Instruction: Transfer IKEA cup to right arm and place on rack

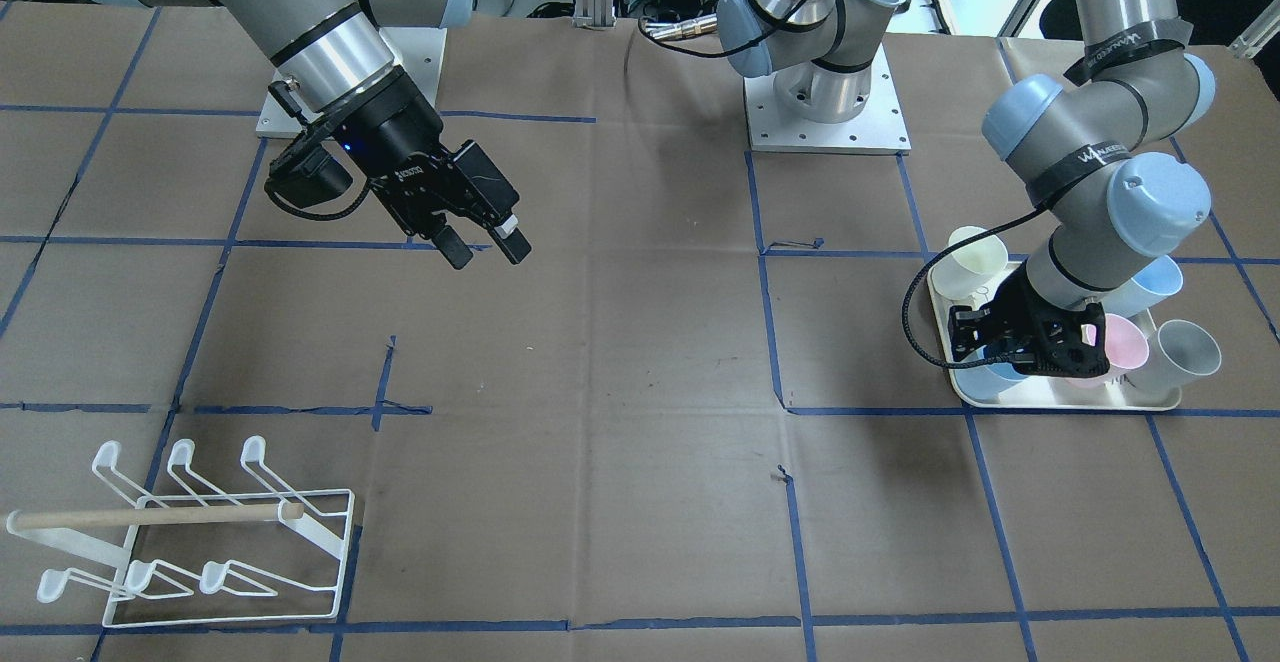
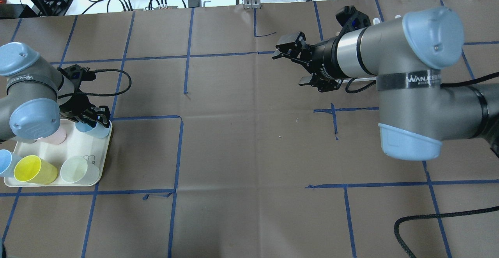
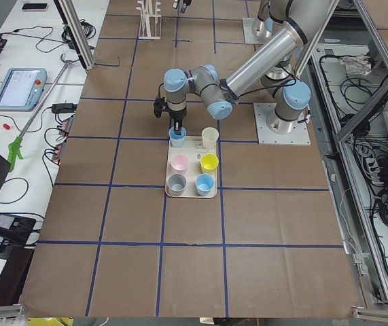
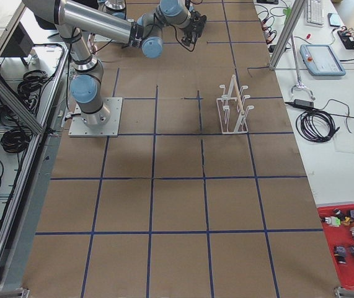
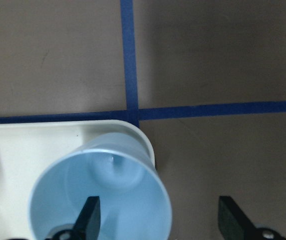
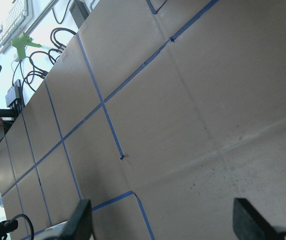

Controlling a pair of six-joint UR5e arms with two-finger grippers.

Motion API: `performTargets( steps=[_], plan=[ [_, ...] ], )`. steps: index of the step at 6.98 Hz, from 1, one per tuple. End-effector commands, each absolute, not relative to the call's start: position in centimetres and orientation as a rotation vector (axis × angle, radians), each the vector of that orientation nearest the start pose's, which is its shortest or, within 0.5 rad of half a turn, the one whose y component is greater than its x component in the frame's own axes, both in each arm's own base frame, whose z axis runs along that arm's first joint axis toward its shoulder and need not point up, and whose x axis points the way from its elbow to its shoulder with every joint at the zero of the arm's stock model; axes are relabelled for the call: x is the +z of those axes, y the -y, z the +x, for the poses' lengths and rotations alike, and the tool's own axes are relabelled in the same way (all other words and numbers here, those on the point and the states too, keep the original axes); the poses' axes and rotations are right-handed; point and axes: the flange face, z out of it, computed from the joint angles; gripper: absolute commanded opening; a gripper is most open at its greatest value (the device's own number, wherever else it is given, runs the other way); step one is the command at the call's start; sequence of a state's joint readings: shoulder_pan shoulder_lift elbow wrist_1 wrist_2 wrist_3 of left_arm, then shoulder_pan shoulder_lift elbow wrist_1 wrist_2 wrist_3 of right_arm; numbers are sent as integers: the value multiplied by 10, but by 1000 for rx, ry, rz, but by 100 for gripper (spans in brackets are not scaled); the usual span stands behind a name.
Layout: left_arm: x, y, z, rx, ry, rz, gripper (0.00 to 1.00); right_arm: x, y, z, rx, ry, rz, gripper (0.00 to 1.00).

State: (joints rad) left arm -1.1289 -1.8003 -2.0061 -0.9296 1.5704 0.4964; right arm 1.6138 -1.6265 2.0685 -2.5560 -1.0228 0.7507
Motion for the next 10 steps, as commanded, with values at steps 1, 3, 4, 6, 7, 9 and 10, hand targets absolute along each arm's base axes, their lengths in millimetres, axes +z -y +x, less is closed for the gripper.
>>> performTargets(
  steps=[1,3,4,6,7,9,10],
  plan=[
    [243,515,96,0,-3141,84,0,391,447,206,-339,-2272,740,100],
    [314,525,94,18,-3147,99,0,392,448,206,-326,-2212,835,99],
    [363,527,92,50,-3155,104,0,384,449,206,-337,-2178,855,99],
    [445,532,74,113,-3167,155,0,376,444,206,-358,-2118,891,99],
    [465,536,59,114,-3160,199,0,378,444,206,-355,-2096,916,99],
    [448,559,47,48,-3161,225,0,398,443,207,-432,-1924,970,100],
    [446,569,22,2,-3151,302,0,398,446,208,-461,-1889,940,100]
  ],
)
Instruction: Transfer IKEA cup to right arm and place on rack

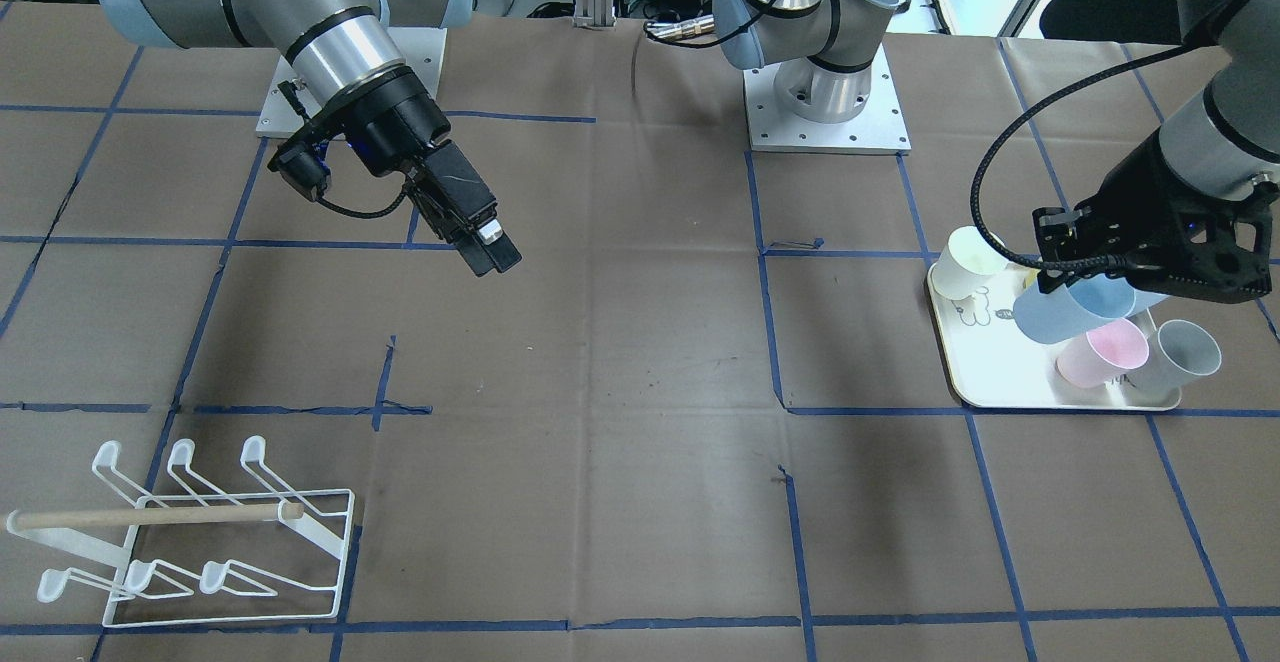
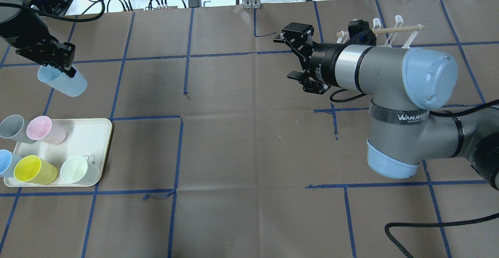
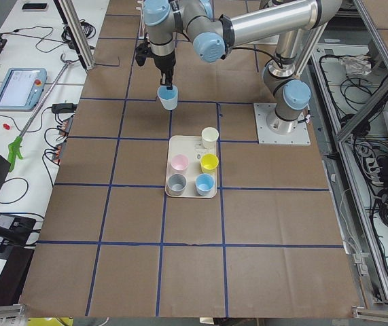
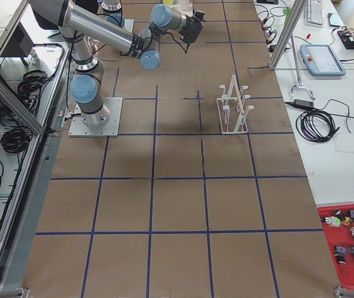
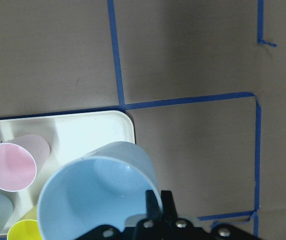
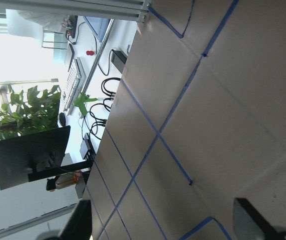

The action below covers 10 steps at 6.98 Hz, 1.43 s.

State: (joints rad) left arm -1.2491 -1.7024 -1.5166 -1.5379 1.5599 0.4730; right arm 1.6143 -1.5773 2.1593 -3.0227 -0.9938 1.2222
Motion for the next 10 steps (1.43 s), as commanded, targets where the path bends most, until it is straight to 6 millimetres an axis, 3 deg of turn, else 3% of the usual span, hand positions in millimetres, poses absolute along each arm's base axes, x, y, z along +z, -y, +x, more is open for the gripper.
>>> performTargets(
  steps=[1,2,4,6,8,10],
  plan=[
    [450,580,-12,-183,-3189,395,0,390,452,209,-492,-1869,906,100],
    [447,587,-38,-376,-3269,470,0,379,460,209,-521,-1853,882,100],
    [430,587,-65,-778,-3345,599,0,365,465,209,-501,-1868,905,100],
    [410,569,-111,-1195,-3220,833,0,367,470,207,-519,-1870,909,100],
    [377,540,-163,-1401,-3083,981,0,369,465,207,-519,-1872,900,100],
    [334,529,-188,-1605,-2971,1037,0,370,465,207,-525,-1860,897,100]
  ],
)
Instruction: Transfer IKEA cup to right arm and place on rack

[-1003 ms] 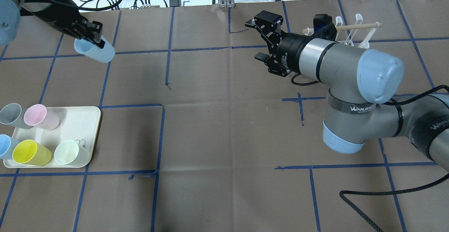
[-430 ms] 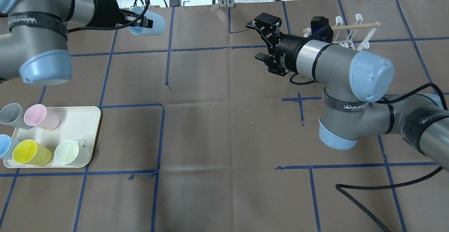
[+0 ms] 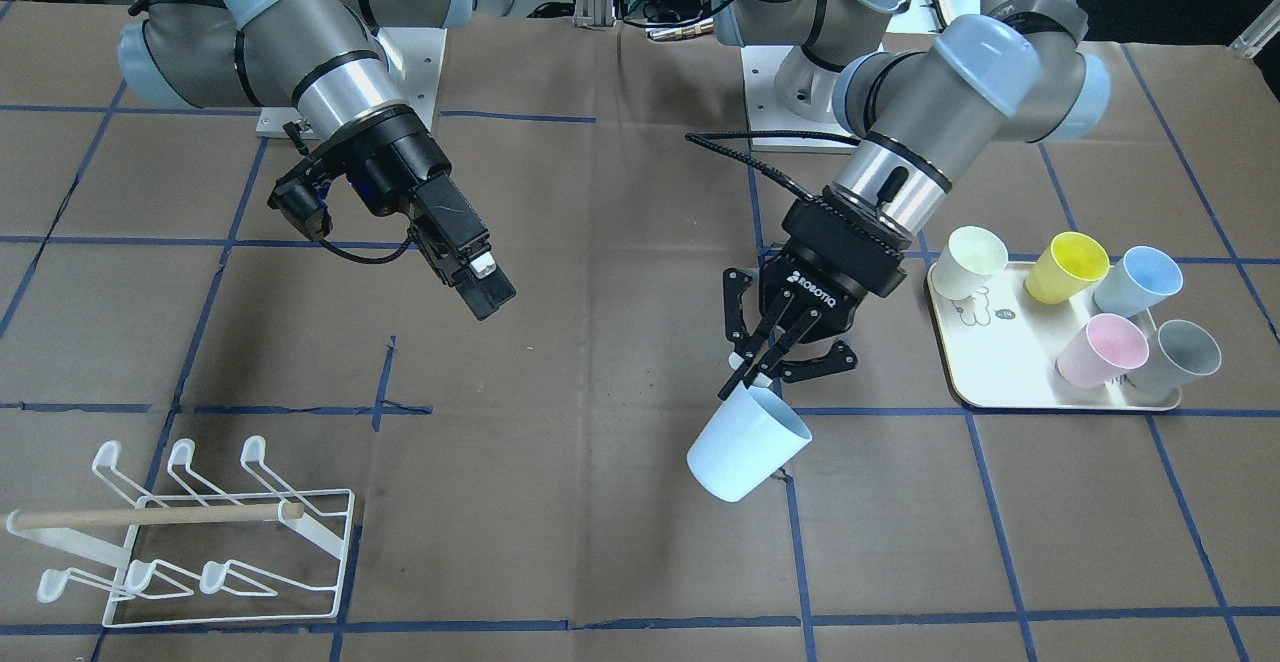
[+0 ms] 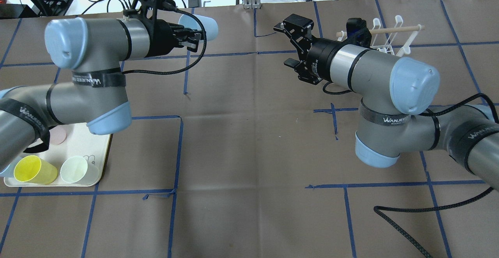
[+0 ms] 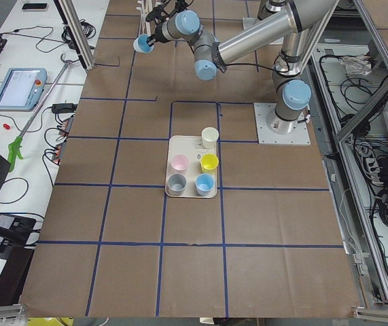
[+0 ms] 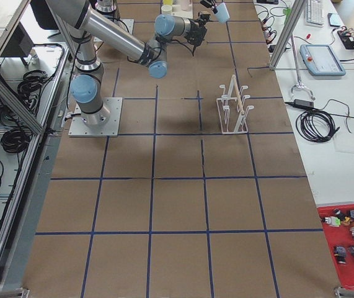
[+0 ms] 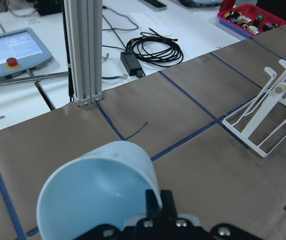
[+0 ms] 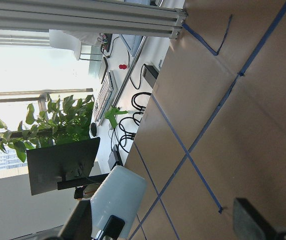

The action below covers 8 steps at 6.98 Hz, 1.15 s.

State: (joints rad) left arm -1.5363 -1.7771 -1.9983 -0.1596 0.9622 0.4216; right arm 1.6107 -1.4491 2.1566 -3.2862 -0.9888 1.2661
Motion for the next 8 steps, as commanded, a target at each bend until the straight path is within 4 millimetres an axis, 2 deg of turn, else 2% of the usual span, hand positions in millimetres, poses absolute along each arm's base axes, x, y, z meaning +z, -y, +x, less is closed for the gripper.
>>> performTargets(
  steps=[1,2,4,5,7,8],
  plan=[
    [328,525,-198,-1760,-2994,935,0,368,466,207,-520,-1857,906,100],
    [317,511,-212,-1854,-3016,886,0,368,466,207,-487,-1823,948,100],
    [314,478,-228,-1949,-3089,851,2,375,464,209,-523,-1794,918,100],
    [317,474,-230,-1980,-3090,873,3,365,467,208,-507,-1802,941,100],
    [325,471,-229,-1992,-3074,864,3,334,481,209,-426,-1807,1017,100],
    [328,470,-229,-1987,-3077,859,3,335,482,209,-366,-1747,1098,99]
  ],
)
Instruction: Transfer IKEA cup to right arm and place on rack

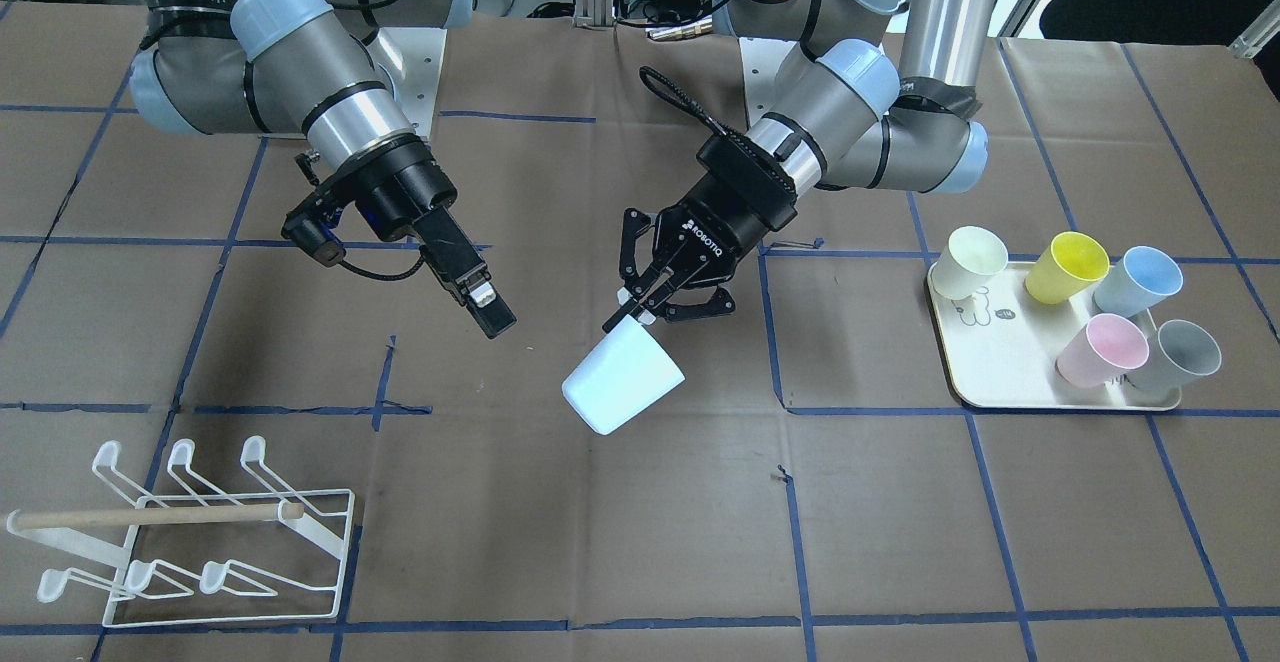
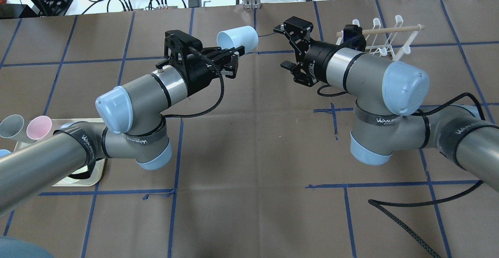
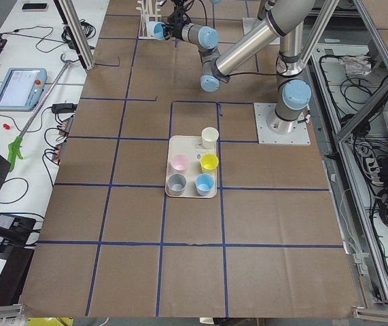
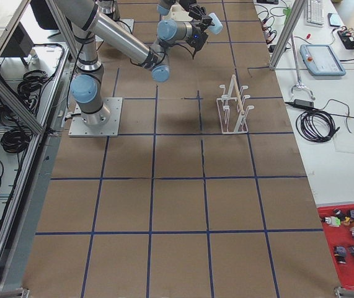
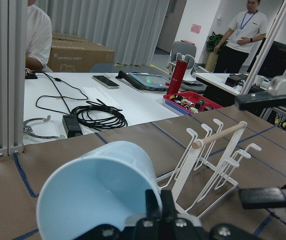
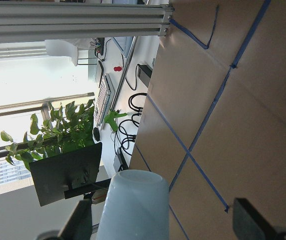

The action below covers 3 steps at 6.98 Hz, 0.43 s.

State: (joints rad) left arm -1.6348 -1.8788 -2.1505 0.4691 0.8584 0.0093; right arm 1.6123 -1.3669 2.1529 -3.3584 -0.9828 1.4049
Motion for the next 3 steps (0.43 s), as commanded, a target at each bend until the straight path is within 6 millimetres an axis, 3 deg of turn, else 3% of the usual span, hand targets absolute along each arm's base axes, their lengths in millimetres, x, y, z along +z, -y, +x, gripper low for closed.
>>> performTargets(
  steps=[1,3],
  plan=[
    [328,471,-228,1322,2074,-568,4,338,482,209,-320,-1692,1162,99],
    [326,471,-228,1317,2078,-565,4,344,484,211,-333,-1680,1145,99]
  ],
)
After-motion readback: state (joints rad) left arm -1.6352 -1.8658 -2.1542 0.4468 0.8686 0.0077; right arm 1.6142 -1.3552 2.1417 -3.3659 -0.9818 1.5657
